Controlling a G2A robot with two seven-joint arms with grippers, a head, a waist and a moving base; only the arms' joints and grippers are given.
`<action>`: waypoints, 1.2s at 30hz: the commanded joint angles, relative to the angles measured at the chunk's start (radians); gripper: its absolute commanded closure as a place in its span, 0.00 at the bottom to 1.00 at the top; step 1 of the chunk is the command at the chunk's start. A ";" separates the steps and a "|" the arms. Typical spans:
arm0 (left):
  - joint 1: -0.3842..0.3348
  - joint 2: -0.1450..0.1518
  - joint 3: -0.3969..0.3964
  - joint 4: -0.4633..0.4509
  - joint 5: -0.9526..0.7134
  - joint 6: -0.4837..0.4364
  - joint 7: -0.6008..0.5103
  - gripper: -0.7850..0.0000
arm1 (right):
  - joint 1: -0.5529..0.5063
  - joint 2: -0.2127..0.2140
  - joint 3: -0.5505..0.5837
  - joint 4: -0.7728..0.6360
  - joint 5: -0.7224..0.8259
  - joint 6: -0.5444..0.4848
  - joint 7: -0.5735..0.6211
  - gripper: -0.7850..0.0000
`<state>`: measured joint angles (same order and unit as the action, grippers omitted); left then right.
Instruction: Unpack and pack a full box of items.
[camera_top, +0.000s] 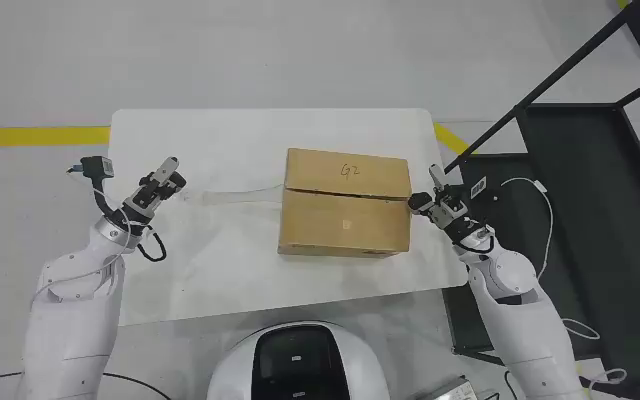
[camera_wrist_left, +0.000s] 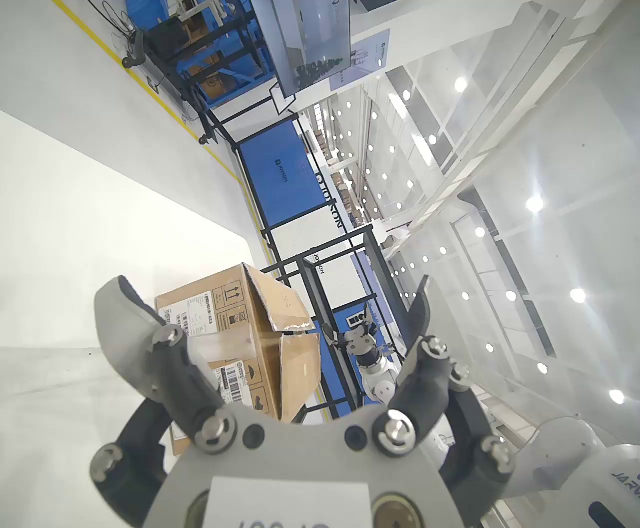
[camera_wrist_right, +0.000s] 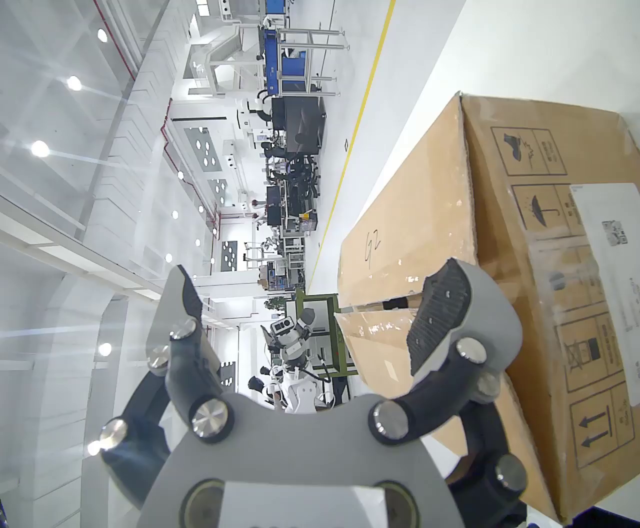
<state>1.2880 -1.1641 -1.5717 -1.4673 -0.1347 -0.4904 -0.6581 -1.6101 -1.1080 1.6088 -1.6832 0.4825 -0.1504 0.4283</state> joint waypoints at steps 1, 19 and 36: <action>0.000 0.000 0.000 0.000 0.000 0.000 0.000 0.00 | 0.000 0.000 0.000 0.000 0.000 0.000 0.000 0.00; -0.121 -0.015 0.199 0.081 0.074 -0.084 -0.061 0.00 | 0.180 -0.010 -0.011 0.305 0.042 0.029 -0.020 0.00; -0.132 0.003 0.102 0.209 -0.020 -0.074 0.000 0.00 | 0.286 -0.033 -0.194 0.335 -0.018 0.043 0.163 0.00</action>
<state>1.1502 -1.1639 -1.4559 -1.2599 -0.1468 -0.5675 -0.6518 -1.3319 -1.1389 1.4249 -1.3497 0.4648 -0.1053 0.5850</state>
